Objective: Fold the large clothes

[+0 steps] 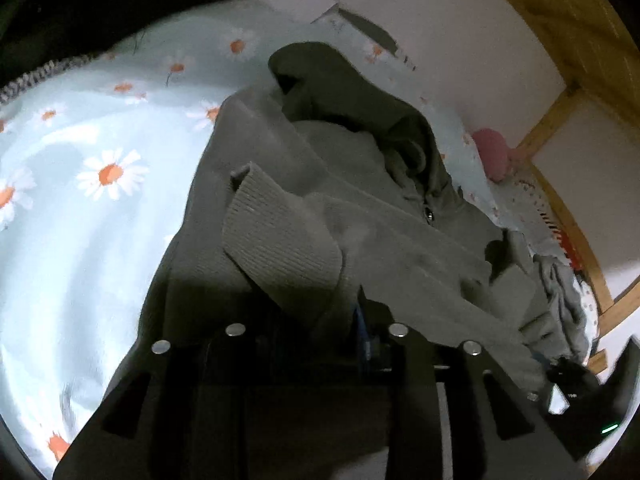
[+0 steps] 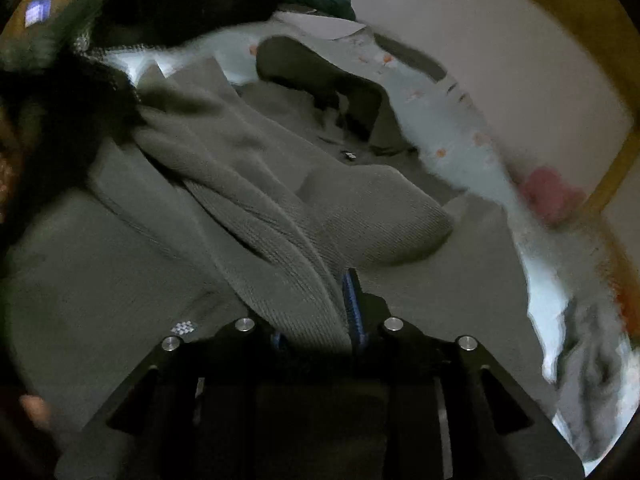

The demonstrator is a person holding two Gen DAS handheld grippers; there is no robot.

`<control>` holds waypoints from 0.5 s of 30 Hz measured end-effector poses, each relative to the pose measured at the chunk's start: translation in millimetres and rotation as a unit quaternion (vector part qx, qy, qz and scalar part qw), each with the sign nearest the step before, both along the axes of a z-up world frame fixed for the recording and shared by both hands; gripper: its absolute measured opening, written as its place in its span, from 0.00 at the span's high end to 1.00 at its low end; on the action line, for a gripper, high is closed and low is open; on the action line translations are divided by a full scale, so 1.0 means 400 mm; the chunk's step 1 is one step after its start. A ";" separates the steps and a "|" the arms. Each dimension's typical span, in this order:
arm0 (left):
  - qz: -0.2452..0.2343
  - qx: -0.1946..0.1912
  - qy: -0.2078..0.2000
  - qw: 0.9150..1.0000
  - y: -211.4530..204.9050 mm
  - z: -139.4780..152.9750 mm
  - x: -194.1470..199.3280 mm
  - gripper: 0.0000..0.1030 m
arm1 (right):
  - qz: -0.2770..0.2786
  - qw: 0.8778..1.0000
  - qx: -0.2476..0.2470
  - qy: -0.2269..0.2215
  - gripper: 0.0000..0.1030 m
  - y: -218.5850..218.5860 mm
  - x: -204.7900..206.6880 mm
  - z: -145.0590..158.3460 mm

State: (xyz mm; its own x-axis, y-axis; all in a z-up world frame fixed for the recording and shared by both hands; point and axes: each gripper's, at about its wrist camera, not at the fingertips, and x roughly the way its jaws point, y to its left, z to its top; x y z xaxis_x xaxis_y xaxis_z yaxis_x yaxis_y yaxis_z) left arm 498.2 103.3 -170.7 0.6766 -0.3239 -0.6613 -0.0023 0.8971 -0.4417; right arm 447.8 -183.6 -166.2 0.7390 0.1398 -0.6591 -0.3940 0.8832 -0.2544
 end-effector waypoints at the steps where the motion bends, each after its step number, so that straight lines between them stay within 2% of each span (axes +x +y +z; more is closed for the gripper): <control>1: -0.004 -0.003 -0.005 1.000 -0.003 0.003 -0.003 0.67 | -0.003 0.999 0.046 0.015 0.74 -0.035 -0.006 0.026; 3: -0.018 -0.017 -0.017 1.000 -0.010 0.026 -0.008 0.66 | -0.011 0.992 0.118 0.049 0.73 -0.086 -0.013 0.051; 4: -0.021 -0.015 -0.024 0.999 -0.044 0.031 -0.002 0.66 | -0.013 0.984 0.158 0.075 0.73 -0.118 -0.011 0.063; 5: -0.023 -0.009 -0.036 0.999 -0.062 0.047 0.001 0.66 | -0.012 0.982 0.166 0.095 0.73 -0.121 -0.014 0.064; 6: -0.026 0.001 -0.047 0.999 -0.078 0.061 -0.003 0.66 | -0.009 0.984 0.143 0.104 0.71 -0.115 -0.015 0.062; 7: -0.026 0.006 -0.057 0.998 -0.075 0.068 -0.007 0.67 | -0.014 0.990 0.088 0.110 0.64 -0.098 -0.016 0.052; 8: -0.019 0.010 -0.068 0.997 -0.086 0.090 -0.017 0.68 | -0.023 0.993 0.042 0.108 0.27 -0.082 -0.023 0.043; 9: -0.002 0.010 -0.083 0.997 -0.077 0.112 -0.024 0.68 | -0.035 0.996 -0.020 0.076 0.03 -0.065 -0.040 0.039; 10: 0.010 0.009 -0.087 0.996 -0.068 0.123 -0.023 0.69 | -0.035 0.997 -0.071 0.022 0.03 -0.049 -0.069 0.039; 11: 0.020 0.002 -0.081 0.996 -0.049 0.129 -0.012 0.69 | -0.026 0.996 -0.089 0.016 0.03 -0.041 -0.079 0.039; 12: 0.024 -0.001 -0.078 0.997 -0.036 0.131 0.000 0.69 | -0.012 0.996 -0.083 0.033 0.03 -0.032 -0.089 0.038; 13: 0.029 0.005 -0.070 0.997 -0.023 0.123 0.013 0.69 | 0.002 0.997 -0.061 0.042 0.03 -0.031 -0.099 0.046; 15: 0.028 0.006 -0.047 0.998 -0.014 0.099 0.023 0.69 | 0.033 0.998 0.036 0.043 0.03 -0.063 -0.113 0.103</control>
State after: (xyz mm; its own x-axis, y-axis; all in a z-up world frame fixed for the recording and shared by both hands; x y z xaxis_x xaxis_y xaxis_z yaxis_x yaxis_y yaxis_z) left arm 507.3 97.7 -131.1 0.7530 -0.2755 -0.5976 -0.0121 0.9022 -0.4312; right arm 402.8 -208.7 -125.0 0.6673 0.2365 -0.7062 -0.4700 0.8693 -0.1530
